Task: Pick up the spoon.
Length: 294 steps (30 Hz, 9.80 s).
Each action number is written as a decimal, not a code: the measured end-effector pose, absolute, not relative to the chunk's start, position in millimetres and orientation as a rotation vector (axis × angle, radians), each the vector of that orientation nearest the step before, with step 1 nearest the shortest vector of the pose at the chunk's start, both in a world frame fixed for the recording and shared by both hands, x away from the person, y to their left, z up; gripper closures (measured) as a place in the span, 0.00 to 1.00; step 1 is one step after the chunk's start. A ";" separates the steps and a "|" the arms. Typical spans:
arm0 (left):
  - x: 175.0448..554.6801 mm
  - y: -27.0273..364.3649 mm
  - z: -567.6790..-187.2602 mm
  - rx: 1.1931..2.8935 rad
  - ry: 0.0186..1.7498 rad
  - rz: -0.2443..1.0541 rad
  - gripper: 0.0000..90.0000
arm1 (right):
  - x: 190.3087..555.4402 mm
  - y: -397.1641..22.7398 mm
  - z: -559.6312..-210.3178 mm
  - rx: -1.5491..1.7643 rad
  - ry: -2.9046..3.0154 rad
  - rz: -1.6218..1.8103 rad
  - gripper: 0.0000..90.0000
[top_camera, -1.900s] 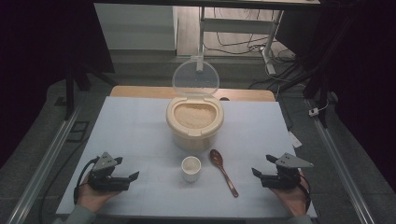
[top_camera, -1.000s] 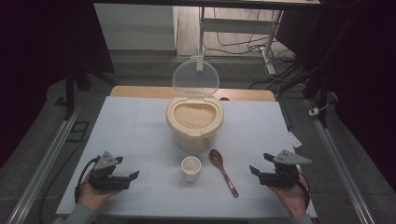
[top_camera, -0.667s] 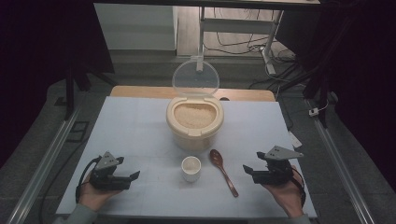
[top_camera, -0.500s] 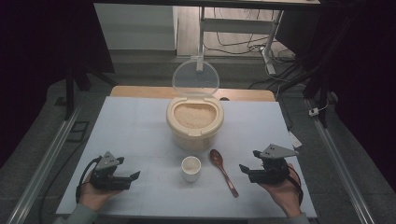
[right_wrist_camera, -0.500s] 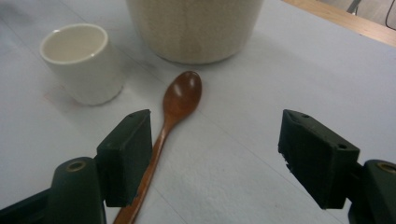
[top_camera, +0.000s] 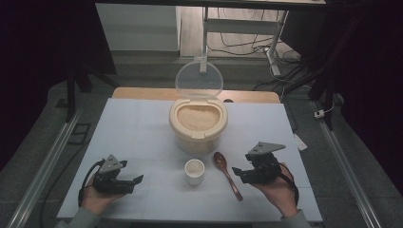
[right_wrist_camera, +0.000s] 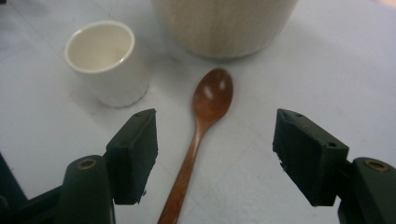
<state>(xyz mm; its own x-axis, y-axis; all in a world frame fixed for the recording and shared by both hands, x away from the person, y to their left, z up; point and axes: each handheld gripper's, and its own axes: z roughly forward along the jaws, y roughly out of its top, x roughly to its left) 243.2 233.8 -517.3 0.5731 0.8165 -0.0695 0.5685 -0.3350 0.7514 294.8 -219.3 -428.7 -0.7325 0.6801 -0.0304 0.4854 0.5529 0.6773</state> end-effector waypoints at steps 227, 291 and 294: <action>273.4 63.4 -438.0 2.635 0.127 0.176 0.80 | 291.5 -117.1 -427.1 0.046 2.982 0.930 0.88; 267.6 74.0 -432.7 2.279 0.379 0.496 0.88 | 286.7 -166.0 -436.3 1.024 2.210 1.675 0.55; 267.3 73.9 -432.8 2.282 0.377 0.498 0.88 | 286.5 -165.1 -436.1 1.033 2.198 1.711 0.61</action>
